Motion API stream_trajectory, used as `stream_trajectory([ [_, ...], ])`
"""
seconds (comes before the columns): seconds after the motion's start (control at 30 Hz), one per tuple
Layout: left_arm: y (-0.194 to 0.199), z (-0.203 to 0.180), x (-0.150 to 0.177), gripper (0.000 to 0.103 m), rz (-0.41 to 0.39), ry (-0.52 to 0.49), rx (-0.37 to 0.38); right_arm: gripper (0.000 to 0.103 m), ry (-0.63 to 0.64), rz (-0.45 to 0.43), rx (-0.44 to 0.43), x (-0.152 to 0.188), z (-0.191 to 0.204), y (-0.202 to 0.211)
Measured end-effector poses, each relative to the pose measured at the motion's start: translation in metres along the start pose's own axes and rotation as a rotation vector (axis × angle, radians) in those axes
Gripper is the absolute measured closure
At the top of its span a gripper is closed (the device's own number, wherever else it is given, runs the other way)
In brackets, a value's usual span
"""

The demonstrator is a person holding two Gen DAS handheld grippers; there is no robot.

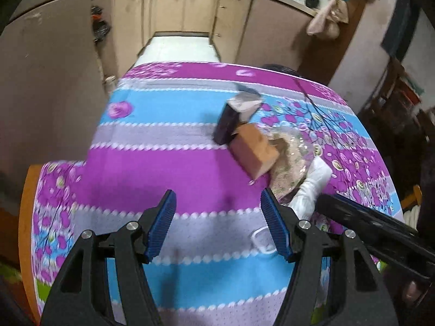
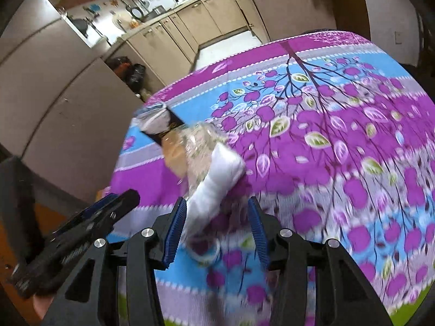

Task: Collect trash
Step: 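Move both tools back over the table trash, then grasp the clear plastic bag with the left tool while the right tool grasps the white cloth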

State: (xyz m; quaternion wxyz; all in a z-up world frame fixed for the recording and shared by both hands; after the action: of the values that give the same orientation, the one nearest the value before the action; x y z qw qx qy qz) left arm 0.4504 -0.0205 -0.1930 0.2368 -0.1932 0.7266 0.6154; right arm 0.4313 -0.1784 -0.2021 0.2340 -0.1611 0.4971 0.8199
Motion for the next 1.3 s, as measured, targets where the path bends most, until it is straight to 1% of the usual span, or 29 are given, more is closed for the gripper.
stream_trajectory([
  [0.07, -0.006, -0.004, -0.002, 0.041, 0.008, -0.004, 0.010, 0.055, -0.004, 0.009, 0.006, -0.002, 0.000, -0.009],
  [0.13, -0.012, -0.007, -0.005, 0.044, 0.012, -0.001, 0.019, 0.055, -0.010, 0.003, -0.002, -0.002, -0.002, -0.011],
  [0.17, -0.014, -0.007, -0.007, 0.044, 0.015, 0.005, 0.031, 0.058, -0.003, 0.001, -0.003, -0.004, -0.007, -0.010],
  [0.2, -0.017, -0.009, -0.007, 0.044, 0.026, 0.004, 0.051, 0.065, 0.008, 0.003, 0.000, -0.005, -0.010, -0.010],
  [0.23, -0.017, -0.011, -0.006, 0.045, 0.024, -0.004, 0.058, 0.066, 0.026, 0.002, 0.010, -0.004, -0.013, -0.006],
  [0.3, -0.015, -0.018, -0.004, 0.045, 0.013, -0.044, 0.083, 0.070, 0.064, 0.000, 0.037, -0.004, -0.020, 0.005],
  [0.33, -0.015, -0.023, -0.001, 0.048, 0.013, -0.061, 0.104, 0.070, 0.090, 0.002, 0.053, -0.003, -0.026, 0.015],
  [0.43, -0.008, -0.040, 0.001, 0.048, -0.019, -0.117, 0.155, 0.071, 0.176, -0.001, 0.137, -0.002, -0.043, 0.040],
  [0.5, -0.010, -0.047, 0.001, 0.048, -0.012, -0.111, 0.169, 0.071, 0.222, 0.015, 0.176, 0.001, -0.057, 0.056],
  [0.57, -0.017, -0.050, -0.003, 0.048, -0.014, -0.092, 0.138, 0.071, 0.237, 0.030, 0.204, 0.003, -0.071, 0.066],
  [0.6, -0.021, -0.052, -0.003, 0.048, -0.007, -0.089, 0.132, 0.070, 0.233, 0.043, 0.201, 0.004, -0.077, 0.068],
  [0.7, -0.033, -0.060, -0.006, 0.047, 0.000, -0.091, 0.099, 0.069, 0.216, 0.042, 0.201, 0.005, -0.089, 0.069],
  [0.73, -0.036, -0.063, -0.007, 0.043, -0.004, -0.093, 0.084, 0.069, 0.211, 0.041, 0.197, 0.003, -0.089, 0.065],
  [0.77, -0.037, -0.065, -0.008, 0.039, -0.018, -0.091, 0.065, 0.068, 0.205, 0.037, 0.195, 0.002, -0.090, 0.064],
  [0.87, -0.041, -0.068, -0.013, 0.033, -0.032, -0.069, 0.047, 0.068, 0.163, 0.024, 0.180, 0.001, -0.094, 0.063],
  [0.97, -0.046, -0.070, -0.018, 0.030, -0.045, -0.048, 0.029, 0.068, 0.112, 0.007, 0.187, -0.001, -0.096, 0.058],
  [1.13, -0.052, -0.074, -0.022, 0.030, -0.064, -0.025, -0.004, 0.068, 0.039, -0.041, 0.223, -0.002, -0.097, 0.055],
  [1.17, -0.053, -0.075, -0.023, 0.031, -0.066, -0.020, -0.013, 0.068, 0.027, -0.048, 0.229, -0.001, -0.097, 0.056],
  [1.2, -0.052, -0.075, -0.023, 0.034, -0.069, -0.018, -0.019, 0.068, 0.023, -0.048, 0.231, -0.001, -0.097, 0.053],
  [1.27, -0.053, -0.079, -0.024, 0.055, -0.073, -0.019, -0.029, 0.068, 0.046, -0.049, 0.246, 0.002, -0.093, 0.049],
  [1.3, -0.053, -0.080, -0.024, 0.064, -0.073, -0.018, -0.024, 0.073, 0.065, -0.051, 0.253, 0.003, -0.091, 0.049],
])
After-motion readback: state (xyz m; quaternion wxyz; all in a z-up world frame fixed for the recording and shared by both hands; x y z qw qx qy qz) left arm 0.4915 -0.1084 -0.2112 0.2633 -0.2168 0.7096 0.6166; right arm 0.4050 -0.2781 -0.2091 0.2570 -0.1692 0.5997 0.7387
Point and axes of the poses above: each gripper's, at about its wrist camera, not at the fingertips, and y roughly against the way its jaws point, z to its left, x to its underside, the point moved 8 cm from there along -y, roughly the way its jaws point, and after that the axes turned 3 degrees about -x, right-handed, at the moved point
